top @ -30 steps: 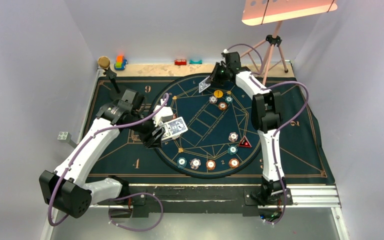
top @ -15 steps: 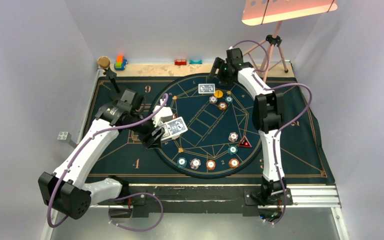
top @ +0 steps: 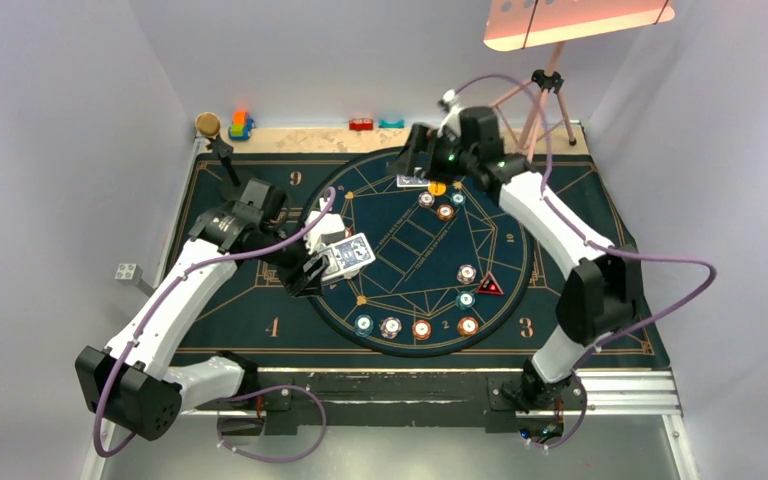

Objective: Distribute texas hold em gaming equipment

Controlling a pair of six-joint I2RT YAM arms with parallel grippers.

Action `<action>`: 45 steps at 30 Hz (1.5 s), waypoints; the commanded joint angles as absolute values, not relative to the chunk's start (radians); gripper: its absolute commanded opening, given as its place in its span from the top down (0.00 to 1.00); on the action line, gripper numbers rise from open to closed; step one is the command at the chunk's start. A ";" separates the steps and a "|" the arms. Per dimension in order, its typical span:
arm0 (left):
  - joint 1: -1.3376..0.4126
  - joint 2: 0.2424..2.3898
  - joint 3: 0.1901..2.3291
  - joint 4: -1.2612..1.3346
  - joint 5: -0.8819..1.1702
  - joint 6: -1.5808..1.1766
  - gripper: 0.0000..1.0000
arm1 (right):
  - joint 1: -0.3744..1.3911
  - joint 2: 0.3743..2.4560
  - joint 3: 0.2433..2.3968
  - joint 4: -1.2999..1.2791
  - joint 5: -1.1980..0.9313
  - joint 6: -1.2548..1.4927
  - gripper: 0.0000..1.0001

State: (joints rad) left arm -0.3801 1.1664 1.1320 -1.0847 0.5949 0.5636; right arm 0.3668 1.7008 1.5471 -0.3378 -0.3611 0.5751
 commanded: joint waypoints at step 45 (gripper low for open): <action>-0.375 1.144 1.181 -1.060 0.630 0.541 0.87 | 0.609 1.556 1.167 -0.099 -0.716 0.673 0.44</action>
State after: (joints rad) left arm -0.3801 1.1679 1.1366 -1.0813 0.5938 0.5591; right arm 0.6407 1.5963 1.1648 -0.0711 -0.7345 0.7078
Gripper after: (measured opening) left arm 0.698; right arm 0.588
